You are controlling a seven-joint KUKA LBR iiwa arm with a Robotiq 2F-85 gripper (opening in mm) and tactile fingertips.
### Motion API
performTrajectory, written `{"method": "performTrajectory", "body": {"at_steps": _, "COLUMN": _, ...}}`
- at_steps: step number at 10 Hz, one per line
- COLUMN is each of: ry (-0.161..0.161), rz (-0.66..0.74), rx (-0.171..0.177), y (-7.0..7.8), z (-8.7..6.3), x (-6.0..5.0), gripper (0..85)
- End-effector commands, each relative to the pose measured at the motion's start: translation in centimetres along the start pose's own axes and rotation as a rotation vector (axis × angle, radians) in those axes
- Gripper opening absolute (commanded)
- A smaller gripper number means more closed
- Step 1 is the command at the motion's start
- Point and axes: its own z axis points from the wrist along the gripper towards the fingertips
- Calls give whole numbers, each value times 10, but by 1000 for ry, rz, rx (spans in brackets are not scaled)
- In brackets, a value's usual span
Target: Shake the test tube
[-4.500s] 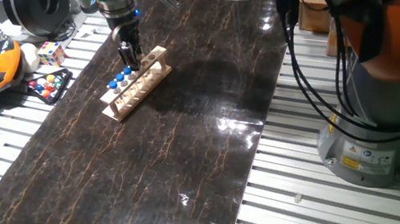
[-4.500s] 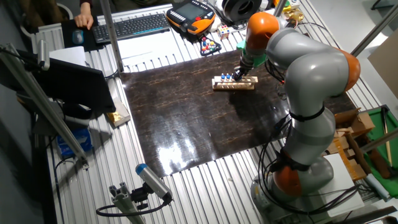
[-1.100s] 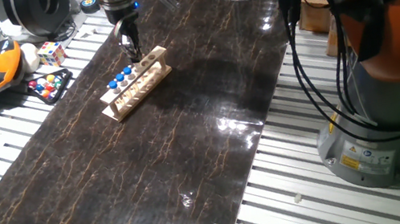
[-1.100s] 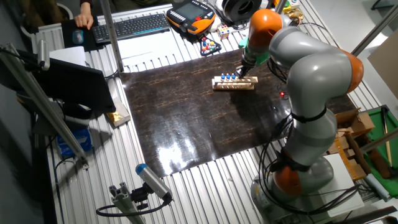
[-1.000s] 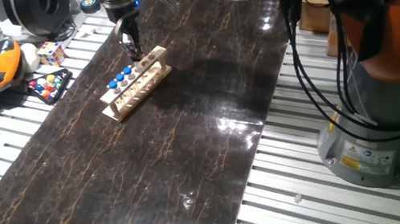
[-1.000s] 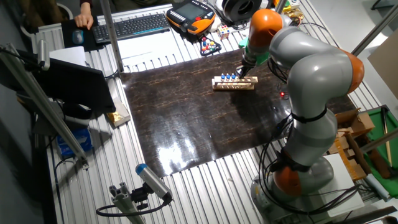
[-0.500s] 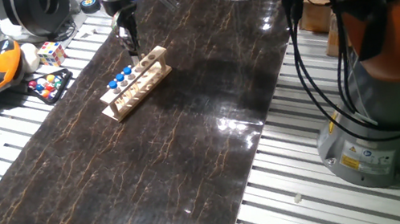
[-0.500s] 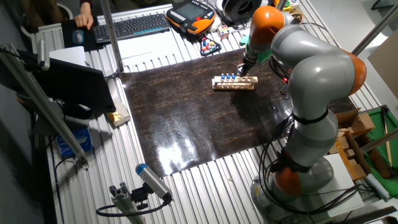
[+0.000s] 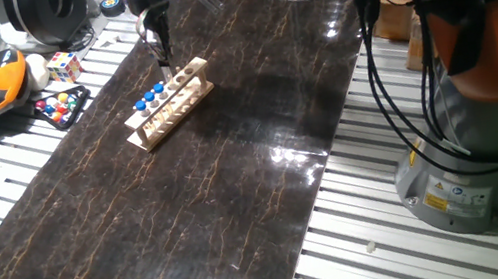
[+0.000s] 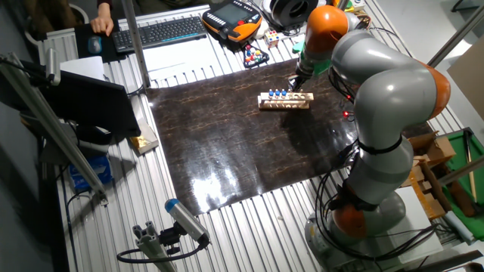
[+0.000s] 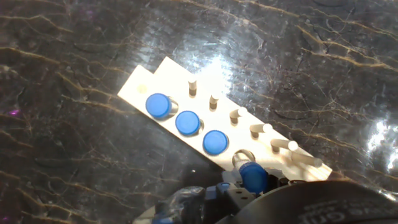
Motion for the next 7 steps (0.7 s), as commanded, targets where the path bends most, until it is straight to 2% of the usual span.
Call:
{"method": "performTrajectory", "body": {"at_steps": 1, "ry": 1, "rz": 1, "rx": 6, "y": 0, "z": -5, "x": -1, "gripper": 7}}
{"method": "performTrajectory", "body": {"at_steps": 4, "ry": 6, "rz": 19, "rx": 12, "y": 6, "z": -13, "x": 0, "gripper": 7}}
{"method": "performTrajectory", "body": {"at_steps": 6, "ry": 15, "rz": 22, "rx": 11, "y": 6, "z": -12, "x": 0, "gripper": 7}}
{"method": "performTrajectory", "body": {"at_steps": 7, "ry": 9, "rz": 35, "rx": -5, "y": 6, "z": -12, "x": 0, "gripper": 7}}
